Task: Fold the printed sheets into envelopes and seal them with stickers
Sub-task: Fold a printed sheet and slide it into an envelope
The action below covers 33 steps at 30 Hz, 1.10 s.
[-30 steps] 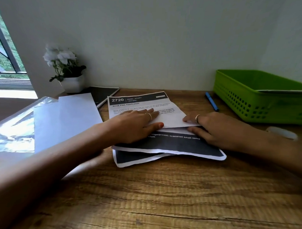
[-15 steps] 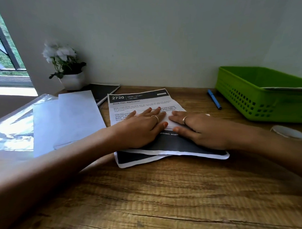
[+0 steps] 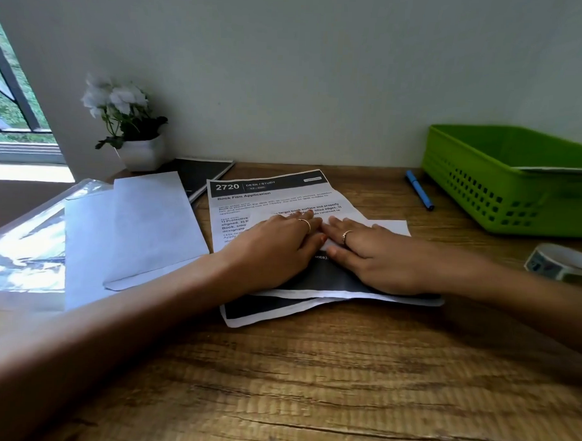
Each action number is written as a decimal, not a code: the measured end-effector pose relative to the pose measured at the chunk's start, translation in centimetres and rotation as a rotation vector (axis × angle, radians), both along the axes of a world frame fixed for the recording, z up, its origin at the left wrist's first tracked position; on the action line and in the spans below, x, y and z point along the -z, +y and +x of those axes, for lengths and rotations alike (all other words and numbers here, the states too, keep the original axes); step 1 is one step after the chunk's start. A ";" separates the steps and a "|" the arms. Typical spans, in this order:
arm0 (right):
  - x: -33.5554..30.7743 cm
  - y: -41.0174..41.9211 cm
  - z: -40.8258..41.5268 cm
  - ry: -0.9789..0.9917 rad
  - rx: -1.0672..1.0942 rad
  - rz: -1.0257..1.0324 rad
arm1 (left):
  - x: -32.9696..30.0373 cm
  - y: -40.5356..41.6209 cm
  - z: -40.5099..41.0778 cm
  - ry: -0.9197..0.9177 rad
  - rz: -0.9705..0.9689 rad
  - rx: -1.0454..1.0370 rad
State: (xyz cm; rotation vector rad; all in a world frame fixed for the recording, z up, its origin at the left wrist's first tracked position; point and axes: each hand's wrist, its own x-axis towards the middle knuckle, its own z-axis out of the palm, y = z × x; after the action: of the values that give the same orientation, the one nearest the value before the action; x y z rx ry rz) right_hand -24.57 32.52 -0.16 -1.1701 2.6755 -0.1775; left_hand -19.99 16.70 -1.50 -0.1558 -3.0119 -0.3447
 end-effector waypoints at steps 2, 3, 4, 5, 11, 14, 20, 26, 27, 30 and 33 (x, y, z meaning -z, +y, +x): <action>-0.4 0.1 0.3 -0.012 0.016 -0.029 | -0.1 0.2 0.2 -0.008 0.014 -0.004; -0.5 0.1 0.5 -0.016 0.040 -0.065 | -0.2 0.3 0.4 -0.010 0.019 -0.006; -0.6 0.1 0.7 -0.010 0.072 -0.109 | -0.4 0.3 0.5 0.000 0.021 -0.007; -0.6 0.0 0.7 0.018 0.101 -0.141 | -0.5 0.3 0.6 0.021 0.015 -0.007; -0.9 -0.1 0.4 0.081 0.128 0.027 | -0.4 0.1 0.6 -0.080 -0.084 0.004; 0.0 -0.3 0.2 0.013 0.111 0.056 | -0.3 0.1 0.4 -0.164 -0.063 -0.005; 0.1 -0.8 0.3 0.008 0.123 0.103 | -0.1 0.6 0.6 -0.191 -0.017 -0.029; 0.5 -0.8 0.6 0.027 0.120 0.073 | 0.0 0.6 0.6 -0.190 -0.050 -0.026; 0.7 -0.7 0.6 0.041 0.119 0.068 | 0.1 0.5 0.7 -0.188 -0.059 -0.026; 1.0 -0.3 0.8 0.112 0.147 0.032 | 0.0 0.4 0.7 -0.179 -0.098 -0.041; 0.6 0.3 1.1 0.146 0.230 0.044 | -0.3 0.6 0.7 -0.211 -0.154 -0.059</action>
State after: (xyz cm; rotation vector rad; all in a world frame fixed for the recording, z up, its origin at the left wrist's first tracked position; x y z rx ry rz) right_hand -23.43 32.82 -0.79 -0.8922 2.9224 -0.0706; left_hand -19.30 17.27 -1.16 -0.0440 -3.2435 -0.1299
